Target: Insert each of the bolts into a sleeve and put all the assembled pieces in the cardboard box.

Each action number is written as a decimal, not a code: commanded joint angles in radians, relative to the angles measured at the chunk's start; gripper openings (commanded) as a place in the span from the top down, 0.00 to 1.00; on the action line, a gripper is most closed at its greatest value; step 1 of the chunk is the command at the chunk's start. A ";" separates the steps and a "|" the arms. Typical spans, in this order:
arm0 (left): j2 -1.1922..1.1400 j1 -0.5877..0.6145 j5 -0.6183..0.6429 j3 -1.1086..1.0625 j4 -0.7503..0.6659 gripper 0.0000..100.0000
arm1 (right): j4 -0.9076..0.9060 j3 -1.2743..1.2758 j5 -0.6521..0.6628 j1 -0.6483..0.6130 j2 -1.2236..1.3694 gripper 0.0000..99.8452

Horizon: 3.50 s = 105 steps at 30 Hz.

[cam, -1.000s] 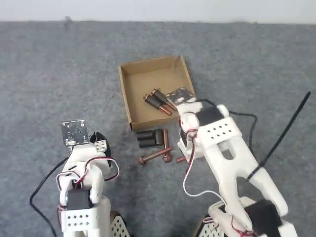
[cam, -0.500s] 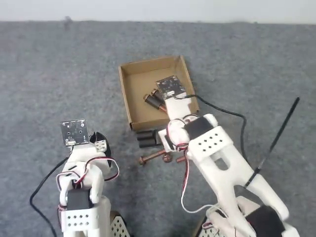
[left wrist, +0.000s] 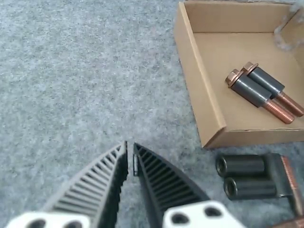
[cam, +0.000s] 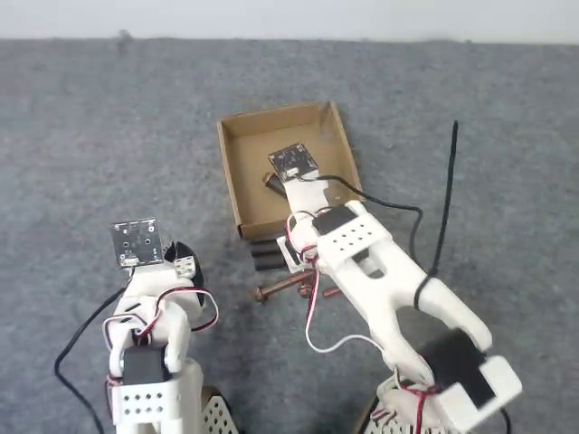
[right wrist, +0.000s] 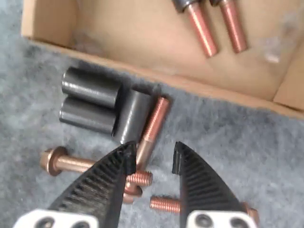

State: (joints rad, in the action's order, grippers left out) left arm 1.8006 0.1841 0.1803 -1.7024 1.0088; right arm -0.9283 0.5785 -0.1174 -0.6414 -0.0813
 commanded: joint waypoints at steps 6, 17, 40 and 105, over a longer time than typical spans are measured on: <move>0.018 0.006 -0.009 0.018 -0.002 0.98 | 0.005 -0.137 -0.011 -0.087 0.090 0.88; 0.018 0.003 -0.031 0.018 -0.002 0.98 | 0.082 -0.167 -0.011 -0.074 0.236 0.88; 0.018 0.006 -0.041 0.018 0.000 0.98 | -0.051 -0.186 -0.005 -0.081 0.237 0.82; 0.021 -0.049 -0.034 0.021 -0.127 0.98 | -0.067 0.557 0.304 0.754 -0.516 0.99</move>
State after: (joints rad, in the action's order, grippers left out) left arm 1.8006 0.1488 0.1465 -1.7024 0.9429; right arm -1.0173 1.1400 0.1557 0.0583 -0.5539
